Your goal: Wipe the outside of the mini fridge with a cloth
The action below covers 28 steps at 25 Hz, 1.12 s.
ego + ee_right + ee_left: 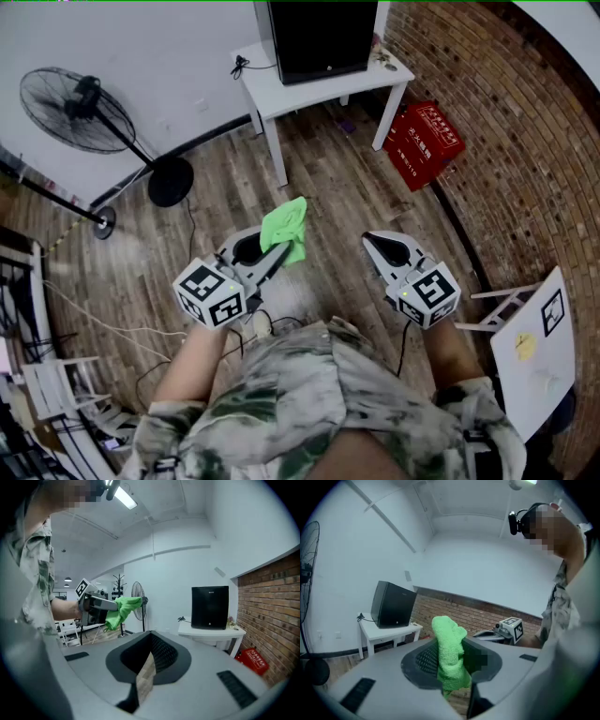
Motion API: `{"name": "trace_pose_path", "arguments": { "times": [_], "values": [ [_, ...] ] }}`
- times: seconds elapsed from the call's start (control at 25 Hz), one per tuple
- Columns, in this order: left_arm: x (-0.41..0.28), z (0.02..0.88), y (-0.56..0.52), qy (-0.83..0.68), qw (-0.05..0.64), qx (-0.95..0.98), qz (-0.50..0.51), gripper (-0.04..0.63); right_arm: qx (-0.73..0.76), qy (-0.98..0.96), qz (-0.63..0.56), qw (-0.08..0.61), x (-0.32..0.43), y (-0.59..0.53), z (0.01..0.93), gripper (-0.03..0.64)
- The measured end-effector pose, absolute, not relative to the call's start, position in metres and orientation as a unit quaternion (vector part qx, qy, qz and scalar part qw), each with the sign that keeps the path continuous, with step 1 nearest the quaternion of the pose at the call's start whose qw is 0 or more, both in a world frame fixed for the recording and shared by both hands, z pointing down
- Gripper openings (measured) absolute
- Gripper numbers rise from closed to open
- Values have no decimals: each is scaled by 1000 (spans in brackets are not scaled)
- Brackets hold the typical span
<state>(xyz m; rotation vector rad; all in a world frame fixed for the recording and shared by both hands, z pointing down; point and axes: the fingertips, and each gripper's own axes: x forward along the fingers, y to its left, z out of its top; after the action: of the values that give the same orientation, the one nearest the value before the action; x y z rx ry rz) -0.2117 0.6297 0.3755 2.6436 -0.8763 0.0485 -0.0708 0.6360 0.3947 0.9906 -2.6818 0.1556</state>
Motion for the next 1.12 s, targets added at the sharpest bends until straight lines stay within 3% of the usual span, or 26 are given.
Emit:
{"name": "trace_pose_path", "arguments": {
  "times": [0.32,0.52,0.76,1.12],
  "values": [
    [-342,369,610,-281,169,944,24,123,351,-924,49,143,-223,611,387,20],
    [-386,375,595,-254,172,951,28,123,359,-920,70,141,-278,600,384,20],
    [-379,366,555,-240,171,955,19,123,377,-913,64,145,-274,568,379,26],
    [-316,347,452,-255,166,952,19,123,357,-921,59,147,-207,466,377,51]
  ]
}}
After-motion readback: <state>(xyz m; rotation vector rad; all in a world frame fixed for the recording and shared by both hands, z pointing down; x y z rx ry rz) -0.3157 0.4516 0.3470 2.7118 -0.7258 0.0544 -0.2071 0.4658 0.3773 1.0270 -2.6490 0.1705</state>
